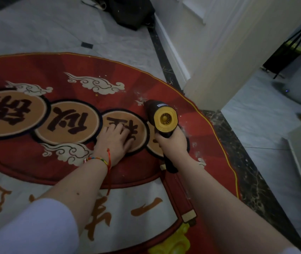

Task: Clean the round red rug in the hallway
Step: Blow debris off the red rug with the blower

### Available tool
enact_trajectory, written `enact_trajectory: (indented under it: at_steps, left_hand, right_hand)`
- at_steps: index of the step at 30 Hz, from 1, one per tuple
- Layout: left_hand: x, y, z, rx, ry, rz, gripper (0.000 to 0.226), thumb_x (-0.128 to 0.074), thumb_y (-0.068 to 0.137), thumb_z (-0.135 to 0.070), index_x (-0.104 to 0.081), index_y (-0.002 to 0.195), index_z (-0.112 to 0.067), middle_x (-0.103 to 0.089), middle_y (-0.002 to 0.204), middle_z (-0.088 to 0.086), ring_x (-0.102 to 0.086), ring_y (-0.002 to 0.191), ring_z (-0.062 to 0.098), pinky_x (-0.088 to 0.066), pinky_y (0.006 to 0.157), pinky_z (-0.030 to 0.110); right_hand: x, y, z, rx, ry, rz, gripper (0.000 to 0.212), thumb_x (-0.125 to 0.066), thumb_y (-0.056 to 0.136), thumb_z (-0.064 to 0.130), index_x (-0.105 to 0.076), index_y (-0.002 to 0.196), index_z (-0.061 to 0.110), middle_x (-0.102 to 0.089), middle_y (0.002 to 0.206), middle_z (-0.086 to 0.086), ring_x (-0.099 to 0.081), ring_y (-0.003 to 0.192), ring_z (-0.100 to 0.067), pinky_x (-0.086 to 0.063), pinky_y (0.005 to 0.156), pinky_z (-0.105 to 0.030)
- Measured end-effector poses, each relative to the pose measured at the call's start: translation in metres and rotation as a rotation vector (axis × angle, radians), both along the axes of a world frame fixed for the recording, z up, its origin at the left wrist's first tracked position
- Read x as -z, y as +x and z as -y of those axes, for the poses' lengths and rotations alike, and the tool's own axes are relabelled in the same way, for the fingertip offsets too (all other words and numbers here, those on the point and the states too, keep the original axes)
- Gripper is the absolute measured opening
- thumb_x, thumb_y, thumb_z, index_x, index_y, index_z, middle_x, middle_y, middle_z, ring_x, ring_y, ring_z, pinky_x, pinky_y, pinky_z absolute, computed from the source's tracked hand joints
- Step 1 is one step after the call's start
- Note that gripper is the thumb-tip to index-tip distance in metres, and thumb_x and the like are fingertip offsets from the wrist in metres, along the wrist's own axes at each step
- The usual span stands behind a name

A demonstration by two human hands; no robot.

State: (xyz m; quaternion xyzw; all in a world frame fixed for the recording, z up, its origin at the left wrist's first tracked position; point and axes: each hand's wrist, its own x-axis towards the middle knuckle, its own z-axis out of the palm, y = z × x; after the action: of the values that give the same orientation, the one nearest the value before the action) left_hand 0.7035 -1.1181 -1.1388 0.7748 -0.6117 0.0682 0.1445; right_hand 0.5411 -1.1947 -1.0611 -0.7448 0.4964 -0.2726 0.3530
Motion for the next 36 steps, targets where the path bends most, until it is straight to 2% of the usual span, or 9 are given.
enact_trajectory:
  at_steps: [5, 9, 12, 15, 18, 23, 27, 31, 36]
  left_hand:
    - [0.012, 0.02, 0.006, -0.105, 0.136, -0.114, 0.071, -0.011, 0.09, -0.06, -0.046, 0.139, -0.024, -0.042, 0.145, 0.012, -0.035, 0.132, 0.035, -0.026, 0.109, 0.048]
    - [0.015, 0.019, 0.004, -0.118, 0.138, -0.162, 0.076, 0.0, 0.086, -0.066, -0.035, 0.145, -0.032, -0.031, 0.153, 0.007, -0.021, 0.141, 0.03, -0.016, 0.115, 0.045]
    - [0.015, 0.02, 0.004, -0.128, 0.143, -0.163, 0.071, -0.004, 0.089, -0.065, -0.033, 0.145, -0.033, -0.028, 0.154, 0.005, -0.018, 0.142, 0.027, -0.013, 0.117, 0.044]
    - [0.015, 0.019, 0.002, -0.126, 0.127, -0.166, 0.073, -0.003, 0.088, -0.065, -0.035, 0.144, -0.031, -0.03, 0.153, 0.005, -0.019, 0.142, 0.027, -0.013, 0.117, 0.044]
    - [0.013, 0.022, 0.002, -0.116, 0.129, -0.173, 0.075, -0.001, 0.088, -0.066, -0.037, 0.144, -0.03, -0.031, 0.152, 0.005, -0.02, 0.141, 0.027, -0.014, 0.117, 0.044]
    - [0.012, 0.021, 0.002, -0.114, 0.141, -0.151, 0.072, -0.005, 0.089, -0.063, -0.04, 0.142, -0.03, -0.036, 0.15, 0.007, -0.026, 0.139, 0.028, -0.018, 0.115, 0.046]
    - [0.009, 0.015, 0.002, -0.146, 0.113, -0.022, 0.054, -0.029, 0.095, -0.047, -0.057, 0.129, -0.016, -0.053, 0.134, 0.015, -0.044, 0.126, 0.035, -0.031, 0.107, 0.052]
    - [0.004, 0.008, 0.002, -0.056, 0.107, 0.175, 0.032, -0.054, 0.092, -0.029, -0.065, 0.111, -0.005, -0.062, 0.116, 0.02, -0.055, 0.107, 0.04, -0.041, 0.093, 0.054]
    - [0.001, -0.002, -0.022, -0.021, 0.071, 0.056, 0.042, -0.03, 0.093, -0.031, -0.064, 0.099, -0.007, -0.063, 0.097, 0.013, -0.058, 0.091, 0.033, -0.045, 0.081, 0.045]
  right_hand:
    - [0.003, 0.001, 0.006, 0.012, 0.012, -0.002, 0.036, -0.069, 0.079, 0.018, -0.059, 0.113, 0.012, -0.068, 0.1, -0.006, -0.064, 0.094, -0.025, -0.045, 0.07, -0.026]
    - [0.005, -0.016, -0.015, -0.056, -0.026, 0.114, 0.04, -0.072, 0.077, 0.007, -0.055, 0.111, 0.019, -0.056, 0.096, 0.021, -0.055, 0.088, 0.004, -0.041, 0.072, 0.001]
    - [0.007, -0.011, -0.007, -0.059, -0.054, 0.108, 0.04, -0.072, 0.078, 0.008, -0.057, 0.114, 0.015, -0.06, 0.099, 0.012, -0.057, 0.093, -0.004, -0.04, 0.068, 0.002]
    - [0.007, 0.004, 0.009, -0.05, -0.087, 0.011, 0.03, -0.069, 0.079, 0.011, -0.062, 0.108, 0.007, -0.066, 0.094, -0.003, -0.059, 0.084, -0.013, -0.036, 0.054, 0.003]
    - [0.007, 0.011, 0.011, -0.015, -0.073, 0.002, 0.026, -0.069, 0.078, 0.012, -0.063, 0.103, 0.008, -0.066, 0.091, -0.002, -0.061, 0.085, -0.016, -0.036, 0.053, 0.001]
    - [0.002, -0.025, -0.031, -0.053, -0.04, 0.07, 0.032, -0.071, 0.075, 0.003, -0.058, 0.096, 0.024, -0.06, 0.084, 0.016, -0.055, 0.075, 0.01, -0.039, 0.061, -0.001]
    - [0.005, -0.055, -0.043, -0.062, -0.051, -0.003, 0.019, -0.067, 0.072, -0.001, -0.055, 0.077, 0.013, -0.058, 0.068, 0.007, -0.053, 0.061, 0.005, -0.037, 0.051, -0.008]
    - [-0.009, -0.051, -0.036, -0.037, 0.032, 0.018, 0.02, -0.066, 0.076, 0.003, -0.057, 0.085, 0.018, -0.058, 0.073, 0.013, -0.053, 0.066, 0.004, -0.038, 0.053, -0.005]
    - [-0.016, -0.089, -0.078, -0.041, 0.098, 0.007, 0.016, -0.068, 0.076, 0.004, -0.06, 0.084, 0.014, -0.064, 0.076, 0.007, -0.057, 0.065, 0.005, -0.041, 0.054, -0.007]
